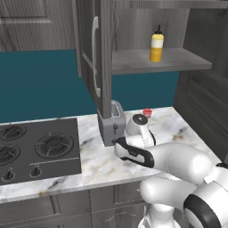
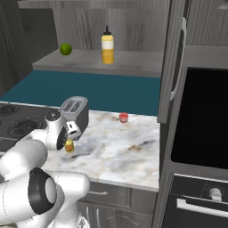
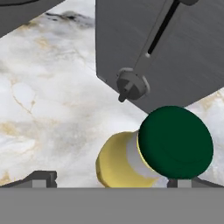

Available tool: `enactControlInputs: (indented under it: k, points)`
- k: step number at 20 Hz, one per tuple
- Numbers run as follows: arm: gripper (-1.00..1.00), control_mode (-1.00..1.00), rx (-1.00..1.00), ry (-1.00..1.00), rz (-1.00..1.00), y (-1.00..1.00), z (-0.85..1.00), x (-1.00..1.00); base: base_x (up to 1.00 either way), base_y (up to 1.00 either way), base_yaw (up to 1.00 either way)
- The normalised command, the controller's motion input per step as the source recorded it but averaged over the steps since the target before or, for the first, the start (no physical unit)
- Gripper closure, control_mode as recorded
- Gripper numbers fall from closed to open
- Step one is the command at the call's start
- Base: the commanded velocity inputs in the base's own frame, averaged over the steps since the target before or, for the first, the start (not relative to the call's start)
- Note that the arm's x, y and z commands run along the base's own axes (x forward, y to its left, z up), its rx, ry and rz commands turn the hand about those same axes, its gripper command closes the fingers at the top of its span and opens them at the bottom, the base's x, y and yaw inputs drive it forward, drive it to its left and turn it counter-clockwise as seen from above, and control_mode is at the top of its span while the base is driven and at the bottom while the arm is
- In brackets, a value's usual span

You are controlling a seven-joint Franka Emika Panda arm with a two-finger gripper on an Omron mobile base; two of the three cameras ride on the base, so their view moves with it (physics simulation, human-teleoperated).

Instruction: Pick the mustard and mustard from the counter and place them in the cabinet.

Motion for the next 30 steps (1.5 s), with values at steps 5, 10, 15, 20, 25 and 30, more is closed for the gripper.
enactControlInputs:
  k: [5,10,15,20,25,30]
  points:
    - [-1.00,-1.00,-0.03,0.00,0.00,0.00,-0.08,0.14,0.00,0.00,0.00]
    - [-1.00,-1.00,-0.04,0.00,0.00,0.00,-0.05,0.15,0.00,0.00,0.00]
    - [-1.00,-1.00,-0.05,0.00,0.00,0.00,-0.05,0.28,0.00,0.00,0.00]
    - [1.00,-1.00,-0.04,0.00,0.00,0.00,-0.07,0.29,0.00,0.00,0.00]
    - [1.00,-1.00,0.00,0.00,0.00,0.00,-0.04,0.12,0.00,0.00,0.00]
    - [1.00,-1.00,0.00,-0.06,0.00,0.00,0.19,-0.16,0.00,0.00,0.00]
